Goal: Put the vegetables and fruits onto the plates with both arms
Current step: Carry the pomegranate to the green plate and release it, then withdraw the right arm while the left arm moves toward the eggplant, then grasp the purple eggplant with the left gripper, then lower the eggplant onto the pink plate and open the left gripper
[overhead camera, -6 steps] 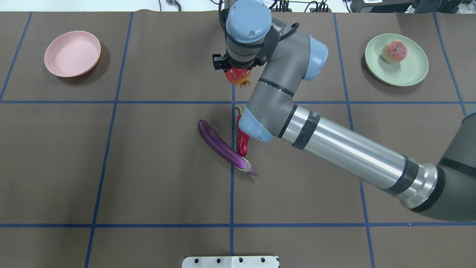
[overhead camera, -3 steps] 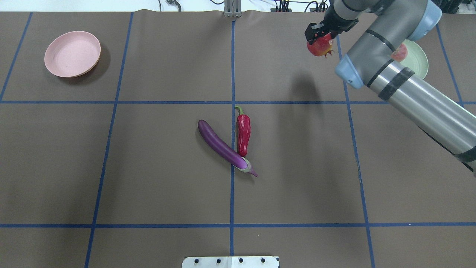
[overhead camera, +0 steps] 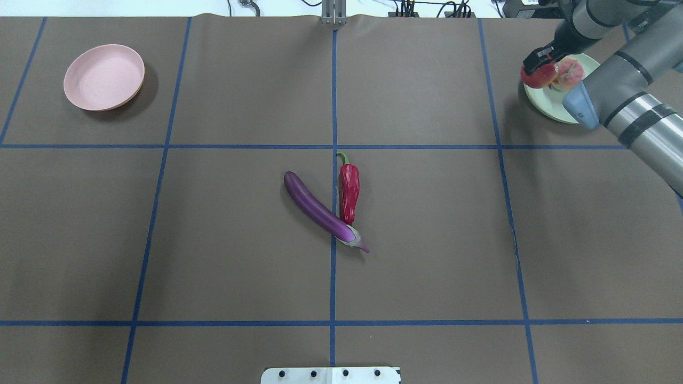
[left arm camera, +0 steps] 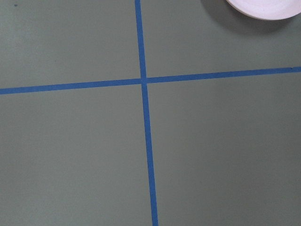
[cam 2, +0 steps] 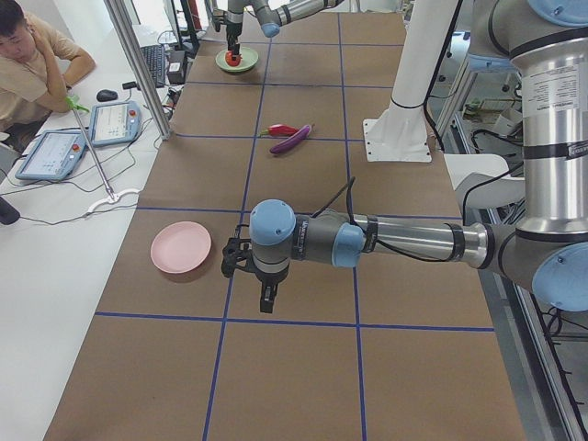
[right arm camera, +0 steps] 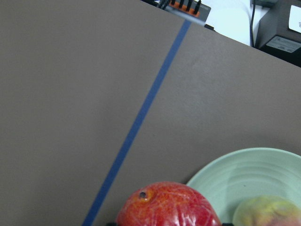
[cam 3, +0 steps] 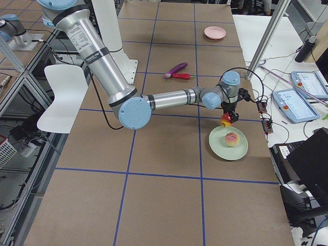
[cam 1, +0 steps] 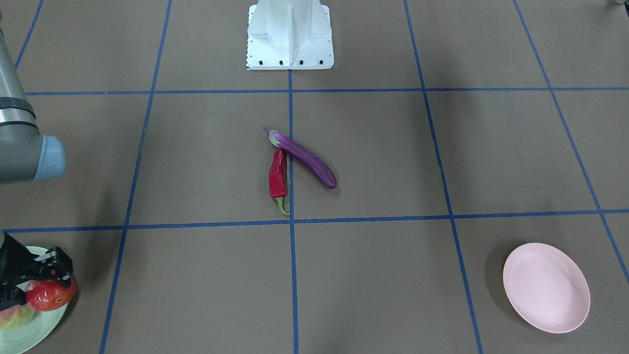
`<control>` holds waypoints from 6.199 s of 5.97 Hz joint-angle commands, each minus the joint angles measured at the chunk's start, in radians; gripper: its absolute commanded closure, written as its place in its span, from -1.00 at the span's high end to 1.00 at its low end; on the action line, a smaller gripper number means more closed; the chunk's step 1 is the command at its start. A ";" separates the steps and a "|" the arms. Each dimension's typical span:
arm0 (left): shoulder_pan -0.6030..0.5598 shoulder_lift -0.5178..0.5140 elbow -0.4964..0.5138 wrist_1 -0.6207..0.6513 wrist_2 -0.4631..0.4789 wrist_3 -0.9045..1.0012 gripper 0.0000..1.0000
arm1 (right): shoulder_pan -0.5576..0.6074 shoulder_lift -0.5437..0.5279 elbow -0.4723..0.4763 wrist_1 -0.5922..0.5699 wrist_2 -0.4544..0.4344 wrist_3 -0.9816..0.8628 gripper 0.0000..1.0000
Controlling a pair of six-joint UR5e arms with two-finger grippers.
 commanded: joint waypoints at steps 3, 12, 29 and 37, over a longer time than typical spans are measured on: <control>0.000 0.000 -0.001 0.000 -0.001 0.001 1.00 | 0.006 -0.035 -0.056 0.048 -0.048 -0.055 0.97; 0.220 -0.332 0.172 -0.329 0.148 -0.335 1.00 | 0.273 -0.413 0.369 -0.110 0.324 0.041 0.98; 1.023 -0.968 0.430 -0.028 0.544 -1.725 -1.00 | 0.336 -0.501 0.617 -0.497 0.236 -0.183 0.99; 0.409 -0.830 0.647 -0.085 0.349 0.041 -1.00 | 0.319 -0.494 0.608 -0.492 0.234 -0.182 0.99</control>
